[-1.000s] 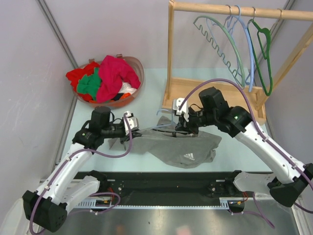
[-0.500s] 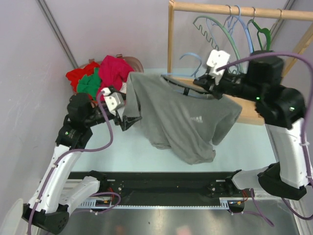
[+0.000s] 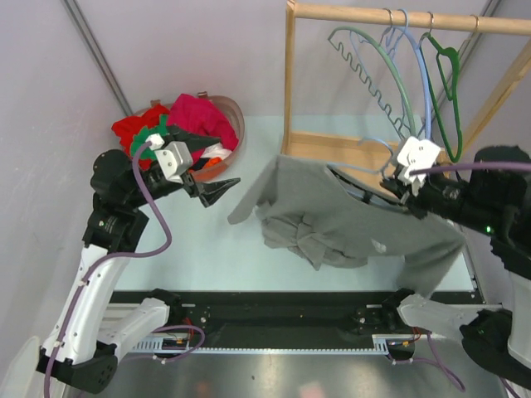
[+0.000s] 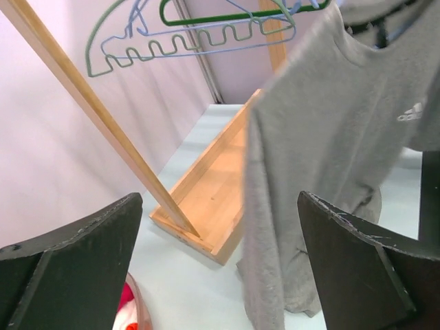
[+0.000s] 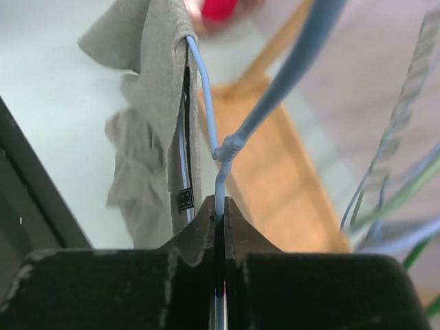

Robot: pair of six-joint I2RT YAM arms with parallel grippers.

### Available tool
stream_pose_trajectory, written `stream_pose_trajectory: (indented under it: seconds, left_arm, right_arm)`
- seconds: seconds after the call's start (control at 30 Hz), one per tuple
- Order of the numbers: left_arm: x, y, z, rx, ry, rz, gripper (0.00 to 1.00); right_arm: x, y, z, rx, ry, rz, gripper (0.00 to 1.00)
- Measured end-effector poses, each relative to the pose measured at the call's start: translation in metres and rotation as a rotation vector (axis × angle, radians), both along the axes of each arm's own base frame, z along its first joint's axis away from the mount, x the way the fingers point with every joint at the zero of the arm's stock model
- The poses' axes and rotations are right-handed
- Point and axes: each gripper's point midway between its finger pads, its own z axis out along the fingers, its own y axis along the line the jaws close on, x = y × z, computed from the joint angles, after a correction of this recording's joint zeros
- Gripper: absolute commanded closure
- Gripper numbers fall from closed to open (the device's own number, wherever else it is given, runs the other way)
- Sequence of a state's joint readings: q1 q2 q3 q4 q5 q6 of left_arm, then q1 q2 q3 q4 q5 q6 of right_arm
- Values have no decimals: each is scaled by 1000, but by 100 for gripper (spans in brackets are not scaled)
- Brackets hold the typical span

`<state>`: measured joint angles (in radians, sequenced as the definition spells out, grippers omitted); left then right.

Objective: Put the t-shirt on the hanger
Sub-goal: Place the hanger at the clothesline.

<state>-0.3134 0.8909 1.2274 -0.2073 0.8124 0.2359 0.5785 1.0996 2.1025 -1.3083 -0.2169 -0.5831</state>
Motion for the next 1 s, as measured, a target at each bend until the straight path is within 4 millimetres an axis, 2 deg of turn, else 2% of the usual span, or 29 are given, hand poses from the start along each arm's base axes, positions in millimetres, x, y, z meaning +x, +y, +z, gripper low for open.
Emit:
stream_pose_trajectory:
  seconds: [0.13,0.27,0.37,0.47,0.63,0.8,1.0]
  left_arm:
    - [1,-7,-18,17,37,-25,0]
    - [1,-16,-33,34,68,-56,0]
    - [-1,-21,-39,45,78,-76,0]
    - [-1,-25,-41,49,76,-90,0]
    - [1,-30,-46,53,84,-105,0]
    - [4,-42,-55,60,108,-135,0]
    - [9,-57,-68,67,164,-171,0]
  right_arm:
    - [-17,-41,-45,-71,72,-151,100]
    - [-33,-78,-68,-72,72,-297,100]
    - [-44,-106,-100,-89,85,-412,100]
    - [-51,-127,-134,-129,110,-505,100]
    - [-58,-156,-170,-157,114,-651,100]
    - [-62,-169,-192,-154,187,-807,100]
    - [-35,-154,-201,-124,365,-915,100]
